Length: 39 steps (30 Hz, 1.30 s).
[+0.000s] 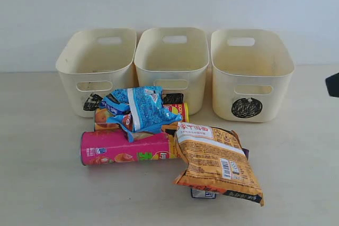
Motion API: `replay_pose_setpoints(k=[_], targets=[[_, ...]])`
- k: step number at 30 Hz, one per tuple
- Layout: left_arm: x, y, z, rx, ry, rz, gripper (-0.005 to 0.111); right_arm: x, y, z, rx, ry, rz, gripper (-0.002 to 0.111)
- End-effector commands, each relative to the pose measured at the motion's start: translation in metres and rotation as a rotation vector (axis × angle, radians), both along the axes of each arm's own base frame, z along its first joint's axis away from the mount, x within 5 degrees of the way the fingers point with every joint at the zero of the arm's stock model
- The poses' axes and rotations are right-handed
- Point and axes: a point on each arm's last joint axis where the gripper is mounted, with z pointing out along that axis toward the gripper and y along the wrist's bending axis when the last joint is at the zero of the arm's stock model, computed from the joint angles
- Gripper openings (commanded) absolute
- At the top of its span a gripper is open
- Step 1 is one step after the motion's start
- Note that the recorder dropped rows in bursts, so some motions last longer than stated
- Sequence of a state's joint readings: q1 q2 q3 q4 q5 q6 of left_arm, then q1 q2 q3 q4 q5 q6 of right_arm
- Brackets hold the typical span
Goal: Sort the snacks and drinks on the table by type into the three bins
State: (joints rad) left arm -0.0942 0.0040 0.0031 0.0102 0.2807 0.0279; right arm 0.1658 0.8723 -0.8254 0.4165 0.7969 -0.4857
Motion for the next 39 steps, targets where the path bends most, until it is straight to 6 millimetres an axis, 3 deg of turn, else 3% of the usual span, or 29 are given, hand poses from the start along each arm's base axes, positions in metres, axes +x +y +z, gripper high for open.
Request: replay_pose_setpoints(k=[1,7,12,18,26,29,35,36,39], targets=[[0.000,0.000,0.001,-0.006,-0.009,0.005,0.004,0.008,0.022,-0.010,-0.104,0.049,0.018,0.000],[0.000,0.000,0.001,-0.006,-0.009,0.005,0.004,0.030,0.077,-0.048,-0.379,0.134,0.043,0.000],[0.000,0.000,0.001,-0.006,-0.009,0.005,0.004,0.038,0.115,-0.048,-0.517,0.151,0.018,0.000],[0.000,0.000,0.001,-0.006,-0.009,0.005,0.004,0.041,0.169,-0.058,-0.609,0.137,0.127,0.000],[0.000,0.000,0.001,-0.006,-0.009,0.005,0.004,0.056,0.207,-0.065,-0.586,0.139,0.155,0.002],[0.000,0.000,0.001,-0.006,-0.009,0.005,0.004,0.056,0.211,-0.067,-0.574,0.151,0.157,0.021],[0.000,0.000,0.001,-0.006,-0.009,0.005,0.004,0.051,0.217,-0.069,-0.495,0.206,0.183,0.092],[0.000,0.000,0.001,-0.006,-0.009,0.005,0.004,0.052,0.217,-0.069,-0.490,0.203,0.187,0.096],[0.000,0.000,0.001,-0.006,-0.009,0.005,0.004,0.053,0.218,-0.073,-0.477,0.218,0.134,0.093]])
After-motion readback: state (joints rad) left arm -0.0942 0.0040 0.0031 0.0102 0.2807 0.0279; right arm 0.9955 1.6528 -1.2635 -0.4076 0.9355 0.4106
